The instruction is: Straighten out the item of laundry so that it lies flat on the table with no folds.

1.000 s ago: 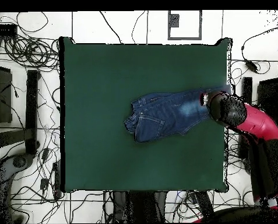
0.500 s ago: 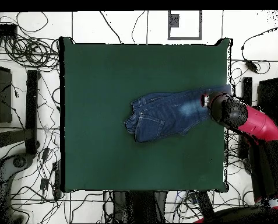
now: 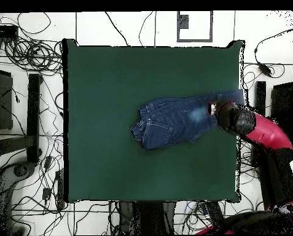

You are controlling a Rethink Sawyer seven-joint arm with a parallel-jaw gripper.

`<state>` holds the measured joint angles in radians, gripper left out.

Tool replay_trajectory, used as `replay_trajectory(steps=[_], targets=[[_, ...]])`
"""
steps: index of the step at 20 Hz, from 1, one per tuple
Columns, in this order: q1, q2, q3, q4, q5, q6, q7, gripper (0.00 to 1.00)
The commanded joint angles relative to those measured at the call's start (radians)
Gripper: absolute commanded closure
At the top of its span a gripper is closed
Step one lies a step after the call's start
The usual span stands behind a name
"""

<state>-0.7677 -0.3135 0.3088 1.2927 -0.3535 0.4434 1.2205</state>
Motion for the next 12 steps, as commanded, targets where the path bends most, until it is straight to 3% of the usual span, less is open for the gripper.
replay_trajectory(steps=[1, 12], targets=[[0.026, 0.076, 0.069, 0.020, -0.012, -0.018, 0.051, 0.00], [0.015, 0.085, 0.084, 0.019, -0.013, -0.021, 0.033, 0.00]])
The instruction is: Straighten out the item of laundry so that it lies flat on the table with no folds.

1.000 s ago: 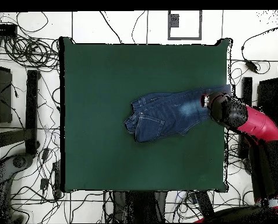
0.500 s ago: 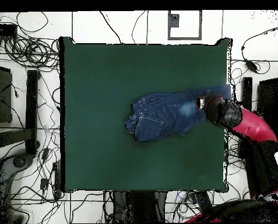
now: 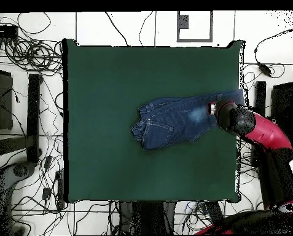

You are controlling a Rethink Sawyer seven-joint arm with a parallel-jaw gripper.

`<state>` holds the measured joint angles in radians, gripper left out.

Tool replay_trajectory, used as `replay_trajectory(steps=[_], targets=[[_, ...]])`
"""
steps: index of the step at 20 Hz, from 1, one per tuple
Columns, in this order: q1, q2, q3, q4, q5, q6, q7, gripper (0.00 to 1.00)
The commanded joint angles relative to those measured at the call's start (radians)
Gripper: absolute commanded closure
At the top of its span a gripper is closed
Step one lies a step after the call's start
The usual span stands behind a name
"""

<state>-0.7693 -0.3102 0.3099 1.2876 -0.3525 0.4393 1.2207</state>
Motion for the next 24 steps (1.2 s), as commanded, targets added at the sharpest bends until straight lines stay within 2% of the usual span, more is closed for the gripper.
replay_trajectory(steps=[1, 4, 5, 24], targets=[[0.015, 0.082, 0.085, 0.025, -0.014, -0.018, 0.031, 0.00], [-0.012, 0.086, 0.119, 0.043, -0.018, -0.049, 0.013, 0.00], [-0.019, 0.087, 0.129, 0.046, -0.023, -0.056, 0.009, 1.00], [-0.053, 0.096, 0.176, 0.056, -0.048, -0.057, -0.008, 1.00]])
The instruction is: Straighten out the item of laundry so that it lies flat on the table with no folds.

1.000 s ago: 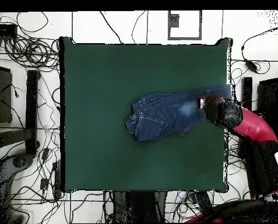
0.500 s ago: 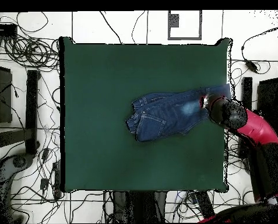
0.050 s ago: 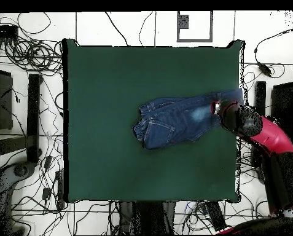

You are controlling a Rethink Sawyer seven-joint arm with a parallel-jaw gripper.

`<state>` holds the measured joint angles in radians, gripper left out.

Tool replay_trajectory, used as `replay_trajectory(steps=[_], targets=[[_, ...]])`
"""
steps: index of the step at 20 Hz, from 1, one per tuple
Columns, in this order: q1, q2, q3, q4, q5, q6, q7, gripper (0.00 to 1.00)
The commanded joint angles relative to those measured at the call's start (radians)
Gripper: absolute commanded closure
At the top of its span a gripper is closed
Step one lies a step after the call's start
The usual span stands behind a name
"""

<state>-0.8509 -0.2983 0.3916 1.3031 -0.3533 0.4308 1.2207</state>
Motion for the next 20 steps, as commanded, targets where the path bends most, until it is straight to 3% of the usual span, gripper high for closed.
replay_trajectory(steps=[1, 8, 14, 20], targets=[[0.030, 0.083, 0.092, 0.040, -0.048, -0.049, -0.005, 1.00], [0.074, 0.055, 0.040, 0.032, -0.055, -0.037, 0.035, 1.00], [0.161, -0.095, -0.063, 0.094, -0.028, 0.047, 0.125, 1.00], [0.179, -0.116, -0.087, 0.108, -0.002, 0.068, 0.129, 1.00]])
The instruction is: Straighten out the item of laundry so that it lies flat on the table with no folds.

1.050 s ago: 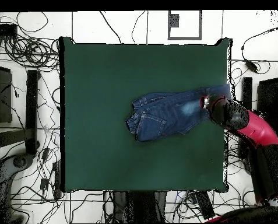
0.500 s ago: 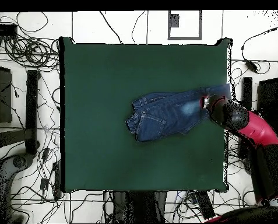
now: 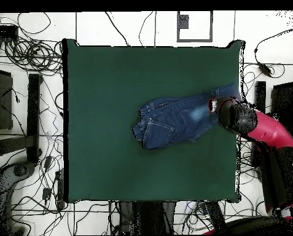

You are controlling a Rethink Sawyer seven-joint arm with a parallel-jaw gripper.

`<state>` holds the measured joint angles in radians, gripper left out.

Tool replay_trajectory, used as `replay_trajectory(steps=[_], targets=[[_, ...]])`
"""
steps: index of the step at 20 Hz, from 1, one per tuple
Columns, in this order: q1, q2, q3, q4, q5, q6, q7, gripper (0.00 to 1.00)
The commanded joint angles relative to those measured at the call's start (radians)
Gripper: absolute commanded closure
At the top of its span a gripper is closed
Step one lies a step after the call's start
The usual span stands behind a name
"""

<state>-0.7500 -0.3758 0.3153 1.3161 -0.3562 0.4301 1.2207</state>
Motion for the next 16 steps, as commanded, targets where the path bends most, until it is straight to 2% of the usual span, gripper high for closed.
replay_trajectory(steps=[1, 16], targets=[[0.079, -0.040, -0.013, 0.094, 0.004, 0.074, 0.127, 1.00], [0.059, -0.012, 0.005, 0.103, 0.015, 0.025, 0.120, 1.00]])
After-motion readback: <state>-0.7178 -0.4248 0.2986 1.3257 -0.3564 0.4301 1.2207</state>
